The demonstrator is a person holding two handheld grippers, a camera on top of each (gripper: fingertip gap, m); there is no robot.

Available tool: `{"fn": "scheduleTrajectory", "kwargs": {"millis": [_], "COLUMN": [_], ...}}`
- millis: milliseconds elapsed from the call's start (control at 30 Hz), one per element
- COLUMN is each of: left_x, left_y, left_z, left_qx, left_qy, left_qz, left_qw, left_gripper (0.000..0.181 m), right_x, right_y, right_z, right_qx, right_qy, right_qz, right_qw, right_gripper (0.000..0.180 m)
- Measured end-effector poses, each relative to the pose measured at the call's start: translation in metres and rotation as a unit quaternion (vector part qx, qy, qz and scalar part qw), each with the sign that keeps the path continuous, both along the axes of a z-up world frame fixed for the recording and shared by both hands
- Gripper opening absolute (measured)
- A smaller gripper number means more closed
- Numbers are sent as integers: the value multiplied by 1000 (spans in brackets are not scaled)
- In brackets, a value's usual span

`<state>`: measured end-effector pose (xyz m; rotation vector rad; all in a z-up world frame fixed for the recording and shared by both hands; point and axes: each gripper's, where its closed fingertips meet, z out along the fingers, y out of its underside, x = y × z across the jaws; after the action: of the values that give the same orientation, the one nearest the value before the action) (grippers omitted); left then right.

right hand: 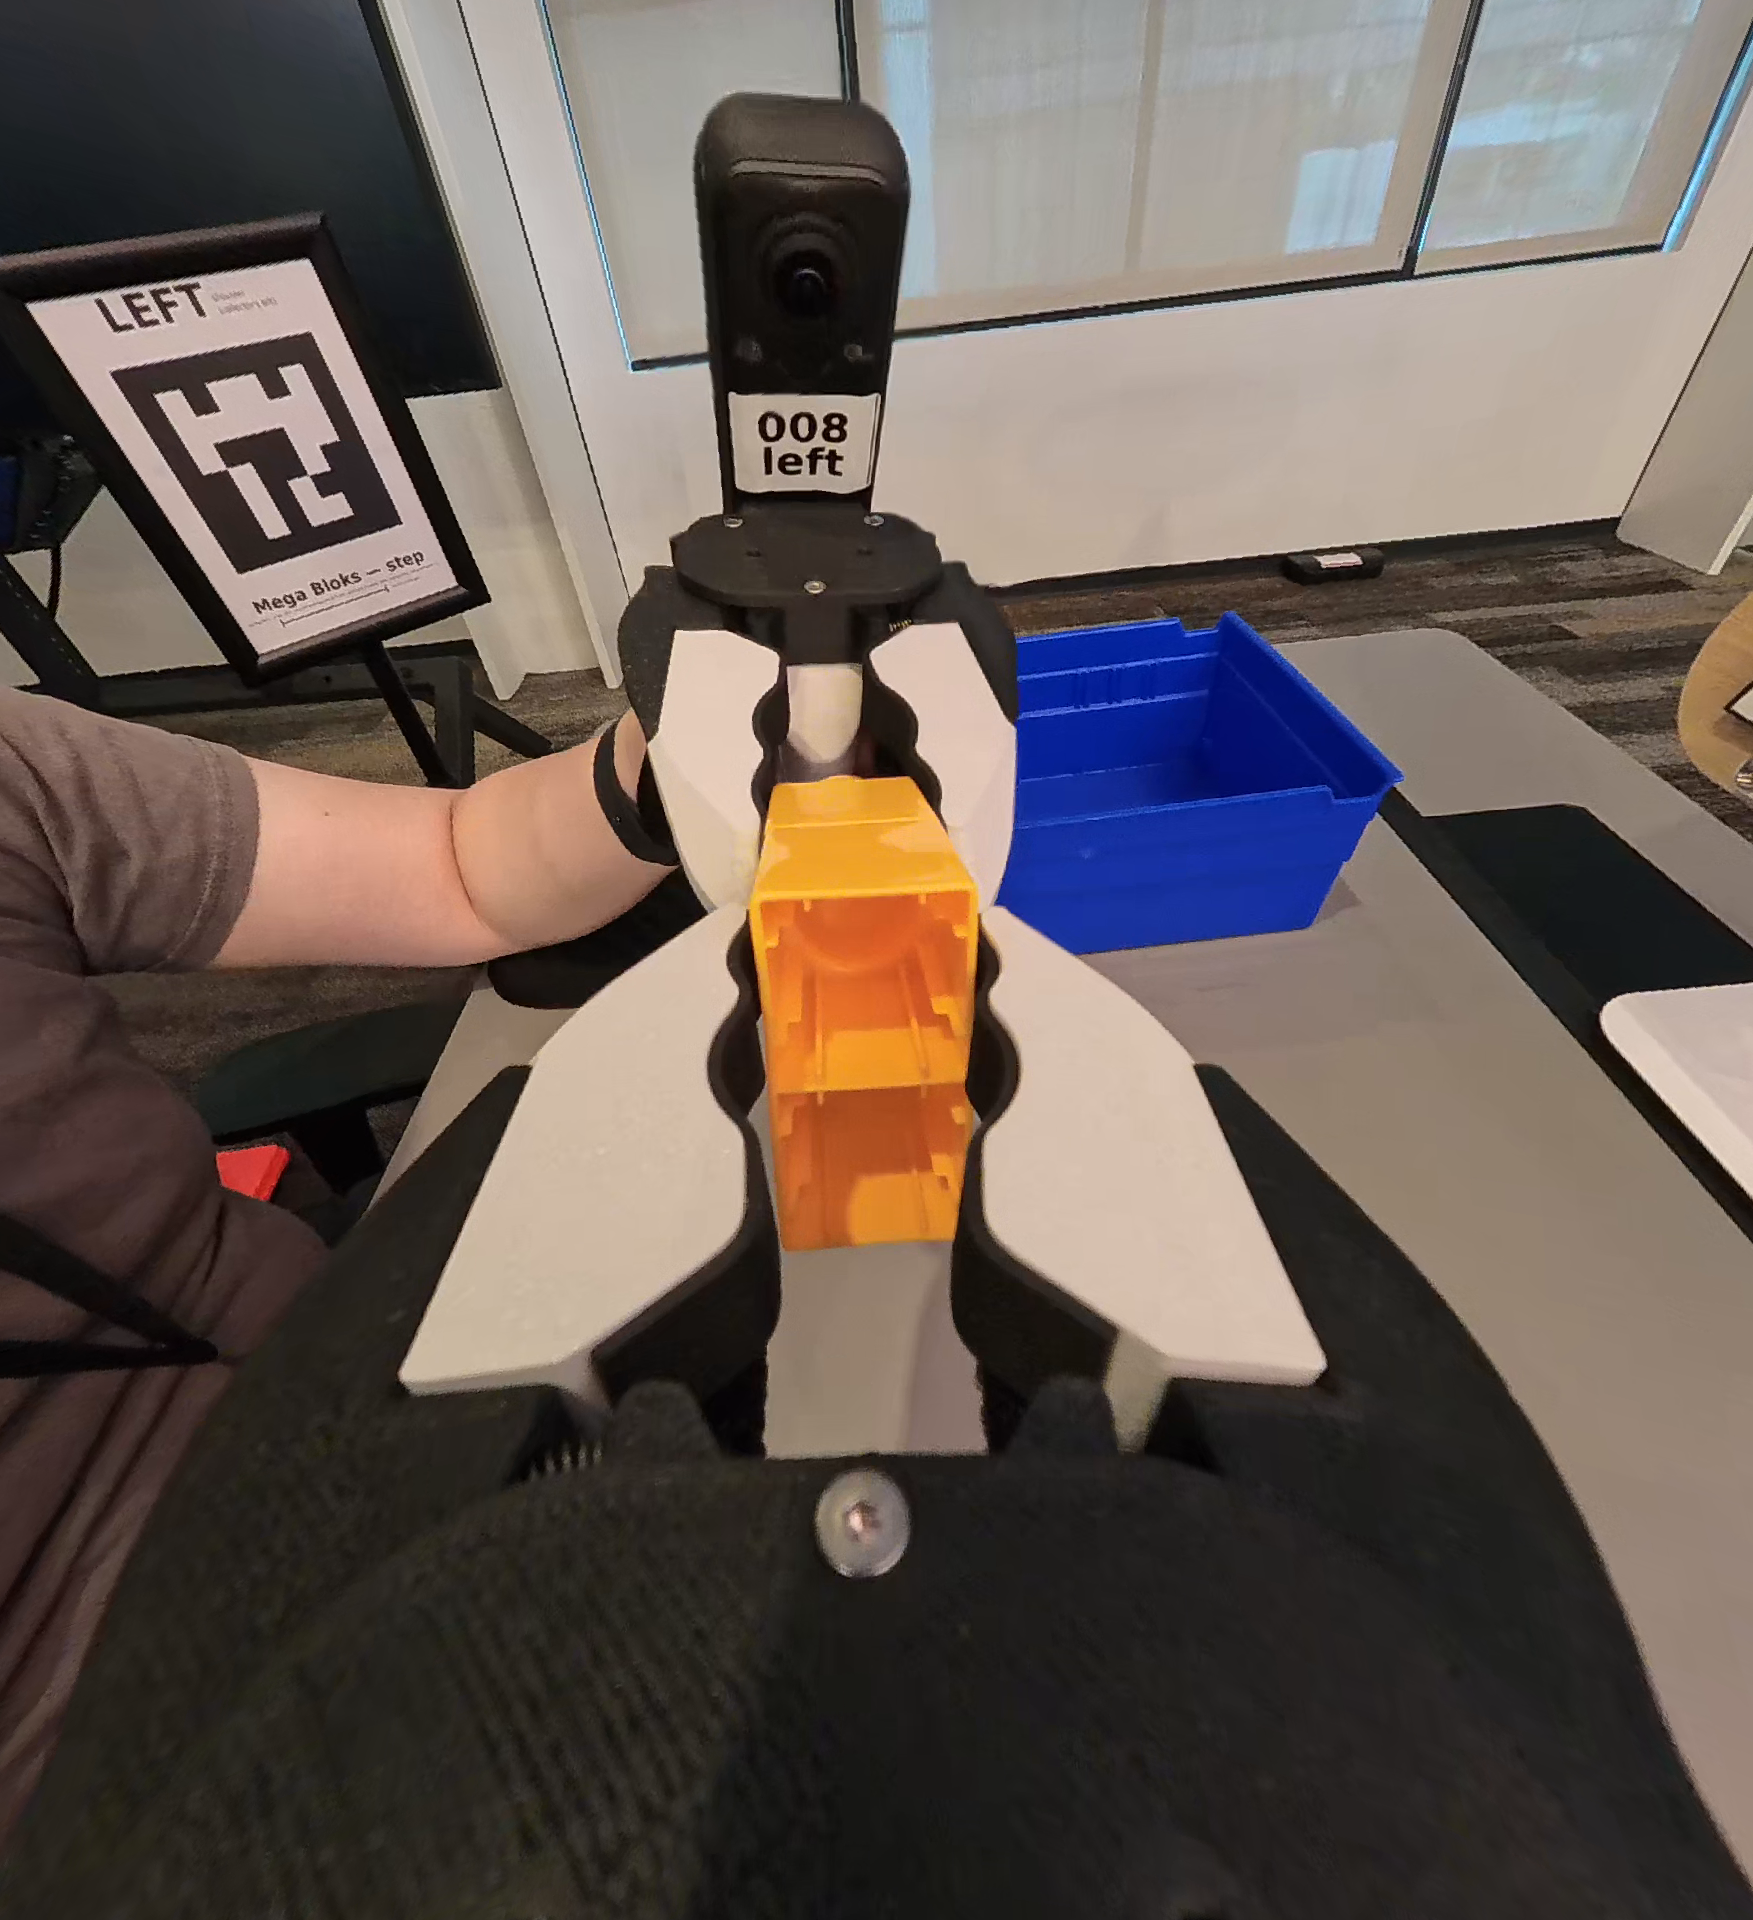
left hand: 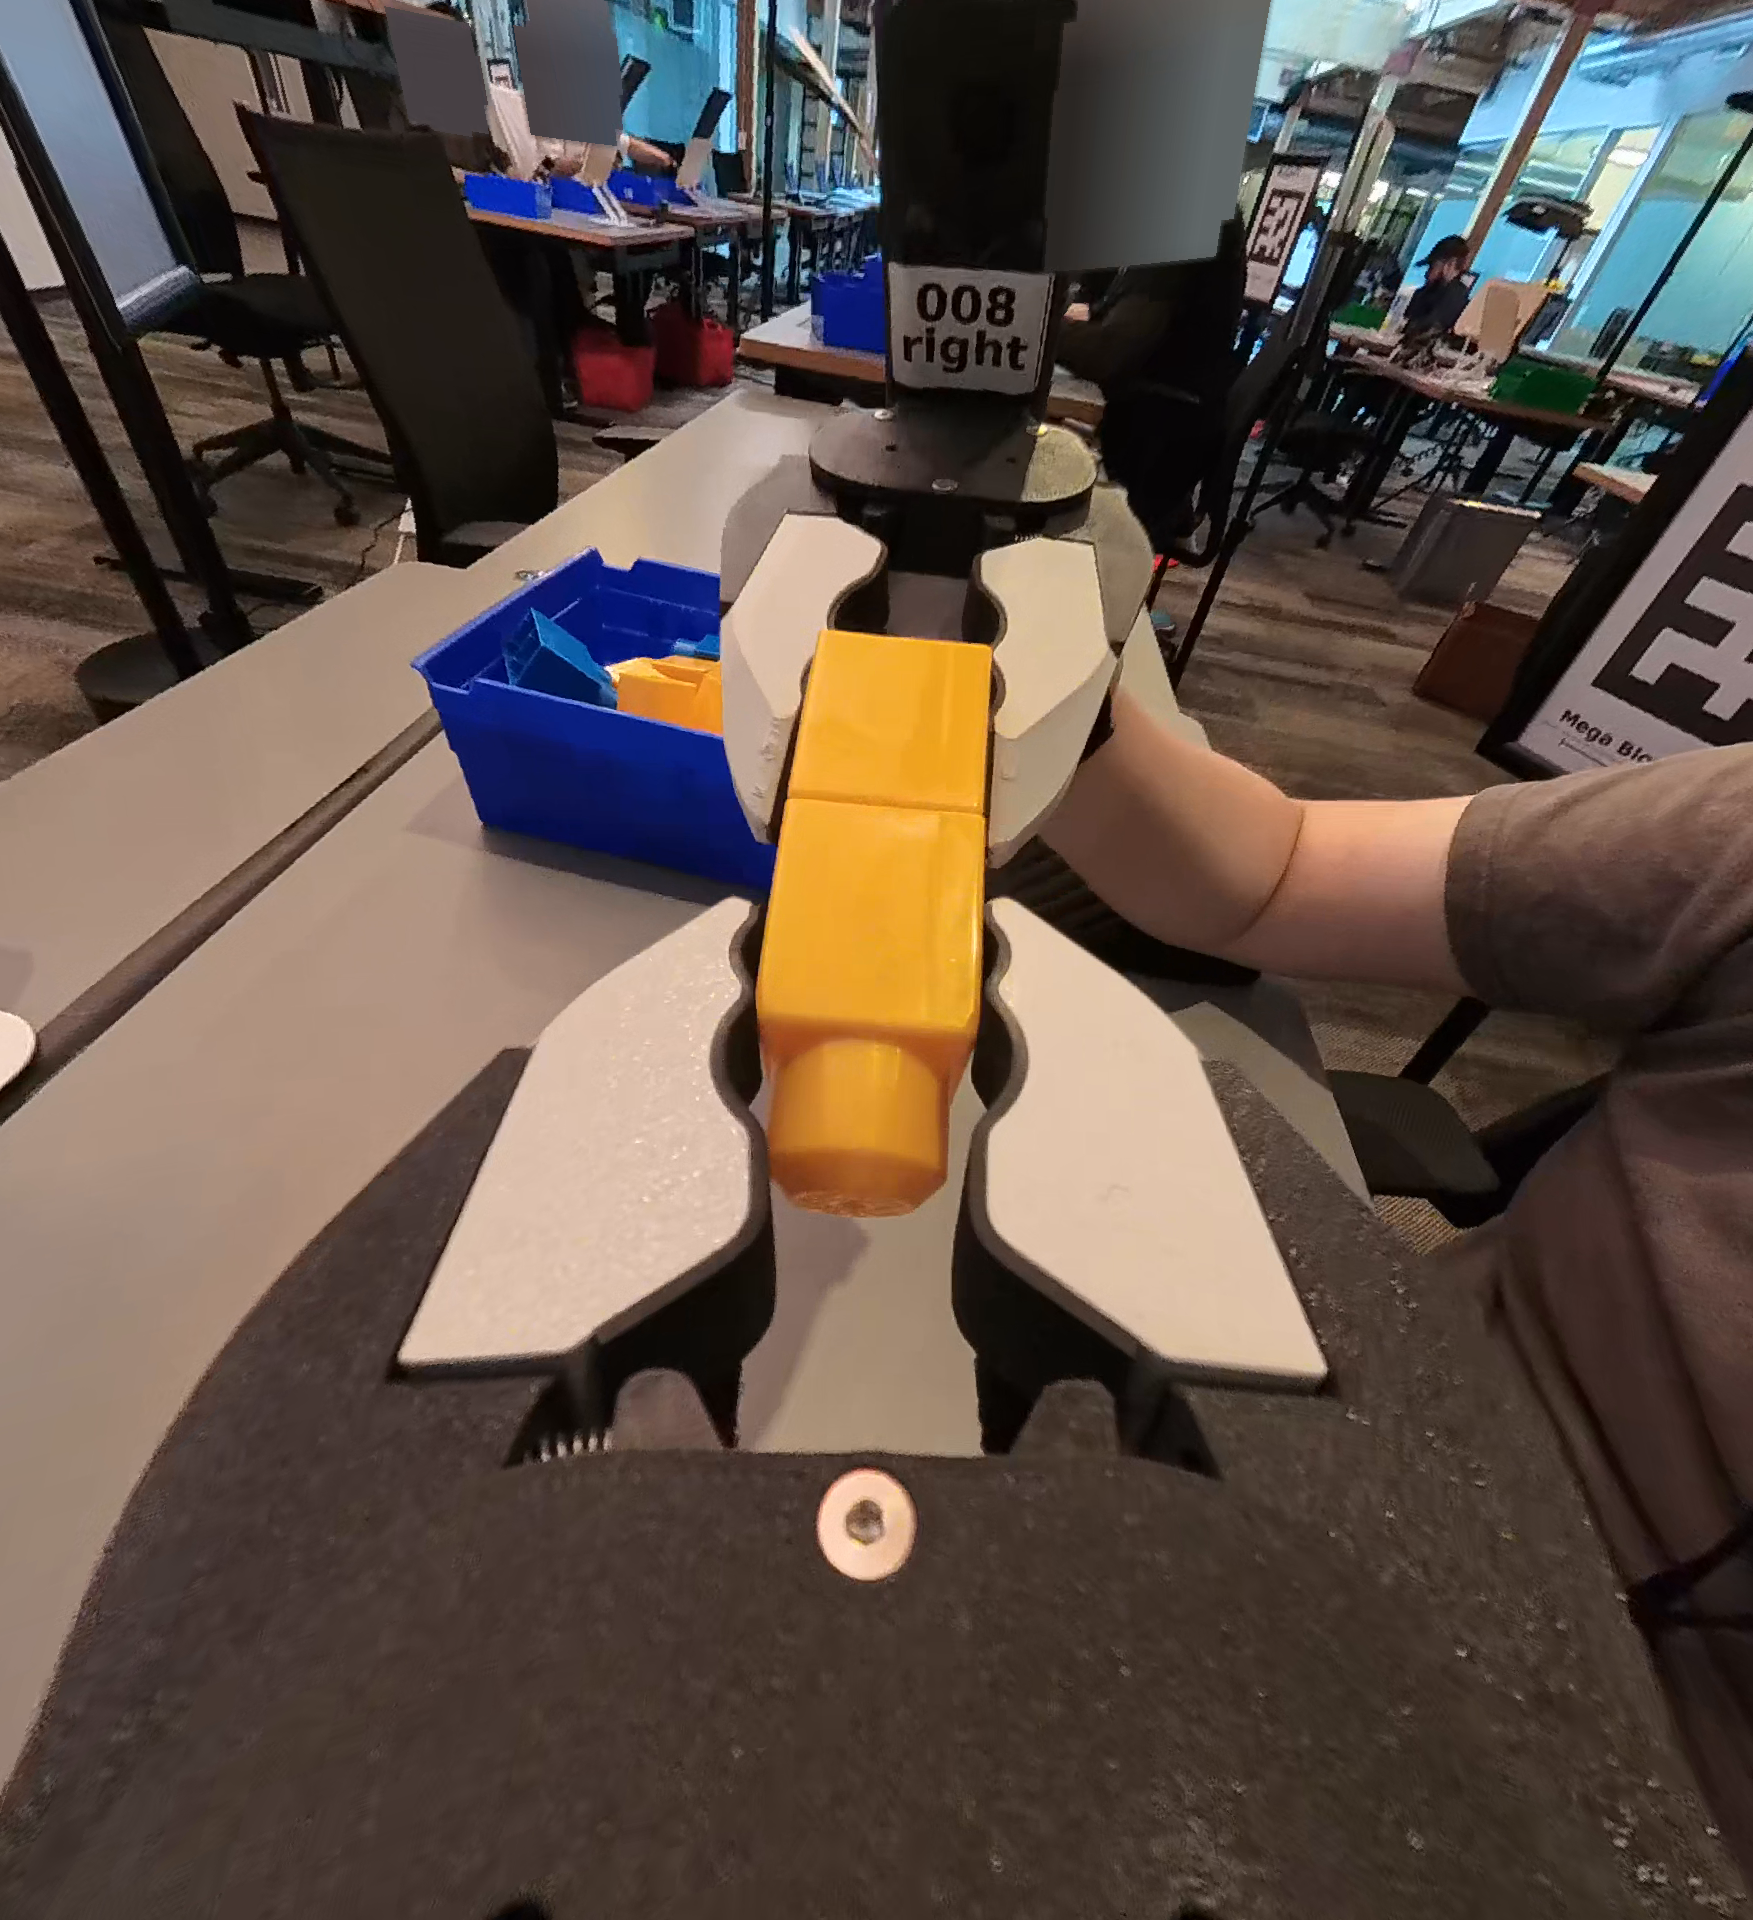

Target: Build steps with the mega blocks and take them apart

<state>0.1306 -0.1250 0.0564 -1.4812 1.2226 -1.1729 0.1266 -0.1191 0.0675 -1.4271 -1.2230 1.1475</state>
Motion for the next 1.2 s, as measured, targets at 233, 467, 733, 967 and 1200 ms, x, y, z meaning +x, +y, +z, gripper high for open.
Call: {"fn": "scheduleTrajectory", "kwargs": {"millis": [233, 467, 733, 967, 1200], "left_x": [-29, -32, -15, -12, -11], "left_y": [9, -1, -7, -3, -12], "left_z": [21, 20, -8, -15, -9], "left_qx": [-9, 0, 0, -41, -130], "left_qy": [-21, 7, 66, 59, 25], "left_qz": [17, -1, -19, -23, -65], "left_qw": [1000, 1000, 998, 997, 989], "left_gripper": [38, 38, 38, 38, 38], "right_x": [33, 210, 374, 373, 142], "right_y": [11, 72, 126, 150, 66], "right_z": [21, 5, -75, -74, 38], "right_qx": [-13, 28, -98, -40, 387], "right_qy": [29, -179, -217, -247, -146], "right_qz": [-10, -316, -527, -564, -267], "right_qw": [999, 931, 816, 787, 870], "right_gripper": [37, 37, 38, 56, 63]}}
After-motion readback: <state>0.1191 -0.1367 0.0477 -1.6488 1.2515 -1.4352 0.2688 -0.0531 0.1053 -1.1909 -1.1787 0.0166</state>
